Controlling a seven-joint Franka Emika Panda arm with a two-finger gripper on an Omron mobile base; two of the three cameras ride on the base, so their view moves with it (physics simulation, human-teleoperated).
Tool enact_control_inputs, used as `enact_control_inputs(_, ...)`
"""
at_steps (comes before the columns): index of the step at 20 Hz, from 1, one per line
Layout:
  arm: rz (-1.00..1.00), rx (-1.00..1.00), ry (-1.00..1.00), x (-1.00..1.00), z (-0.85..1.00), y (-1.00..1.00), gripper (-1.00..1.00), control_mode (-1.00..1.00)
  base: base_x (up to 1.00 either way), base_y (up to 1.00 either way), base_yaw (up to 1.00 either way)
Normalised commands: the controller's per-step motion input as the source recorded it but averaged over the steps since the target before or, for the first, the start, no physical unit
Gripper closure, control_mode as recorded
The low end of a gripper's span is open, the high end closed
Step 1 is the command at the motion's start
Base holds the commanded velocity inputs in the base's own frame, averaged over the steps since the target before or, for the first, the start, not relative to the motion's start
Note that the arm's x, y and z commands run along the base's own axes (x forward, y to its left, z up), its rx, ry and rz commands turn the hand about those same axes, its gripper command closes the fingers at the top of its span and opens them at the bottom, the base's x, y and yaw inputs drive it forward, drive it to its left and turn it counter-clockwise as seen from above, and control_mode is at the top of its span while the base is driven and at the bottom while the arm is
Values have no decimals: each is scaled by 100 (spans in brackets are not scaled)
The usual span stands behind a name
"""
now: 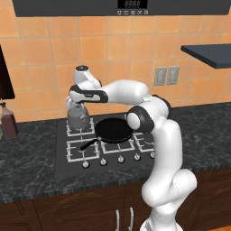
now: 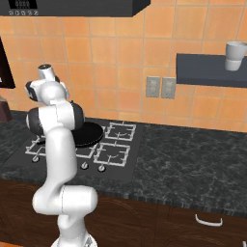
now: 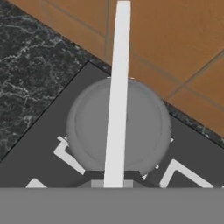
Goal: Pick the kettle from the counter and place it on a stove burner. Then turn the burner on.
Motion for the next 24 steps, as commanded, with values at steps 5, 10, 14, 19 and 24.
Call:
enact_control_inputs(5, 2, 6, 2, 0, 0, 1, 100, -100, 0, 0, 0)
enact_control_inputs(10, 4, 1, 1, 0, -4, 5, 100, -100, 0, 0, 0)
enact_control_inputs(14, 0, -7, -4, 0, -3, 0, 100, -100, 0, 0, 0)
enact_control_inputs(19, 0, -8, -1, 1, 0, 0, 100, -100, 0, 0, 0)
enact_control_inputs(24, 0, 0, 0, 1, -23, 6, 100, -100, 0, 0, 0)
